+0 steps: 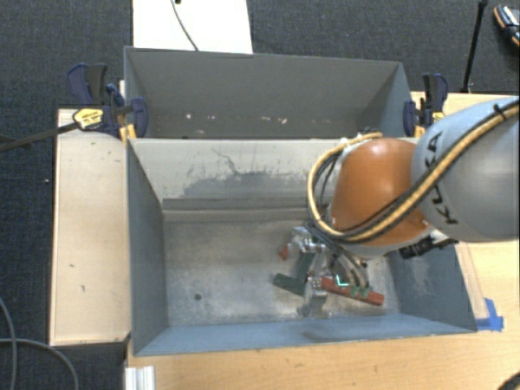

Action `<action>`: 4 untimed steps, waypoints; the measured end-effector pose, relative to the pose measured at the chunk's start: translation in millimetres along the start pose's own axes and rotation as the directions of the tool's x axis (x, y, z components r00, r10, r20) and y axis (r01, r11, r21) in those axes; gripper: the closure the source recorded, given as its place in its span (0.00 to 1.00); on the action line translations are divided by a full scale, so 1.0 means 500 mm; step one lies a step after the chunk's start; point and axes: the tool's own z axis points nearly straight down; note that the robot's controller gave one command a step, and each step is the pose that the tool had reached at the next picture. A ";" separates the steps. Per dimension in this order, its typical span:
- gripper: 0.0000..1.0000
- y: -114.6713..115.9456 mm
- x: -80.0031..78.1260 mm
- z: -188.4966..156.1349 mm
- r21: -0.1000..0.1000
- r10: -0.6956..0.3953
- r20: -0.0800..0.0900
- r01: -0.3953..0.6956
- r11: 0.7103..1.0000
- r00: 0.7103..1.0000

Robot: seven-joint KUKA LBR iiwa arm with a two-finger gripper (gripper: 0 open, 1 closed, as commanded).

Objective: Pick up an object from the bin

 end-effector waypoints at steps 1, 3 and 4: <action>0.00 -0.001 -0.004 -0.007 -0.001 0.003 0.008 -0.003 1.000 1.000; 0.00 -0.126 -0.139 0.106 0.002 -0.294 0.007 0.294 0.956 0.956; 0.00 -0.129 -0.187 0.095 0.004 -0.366 0.011 0.366 0.930 0.930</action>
Offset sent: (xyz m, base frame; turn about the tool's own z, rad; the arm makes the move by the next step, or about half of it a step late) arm 0.0738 -0.0654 -0.0793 -0.1388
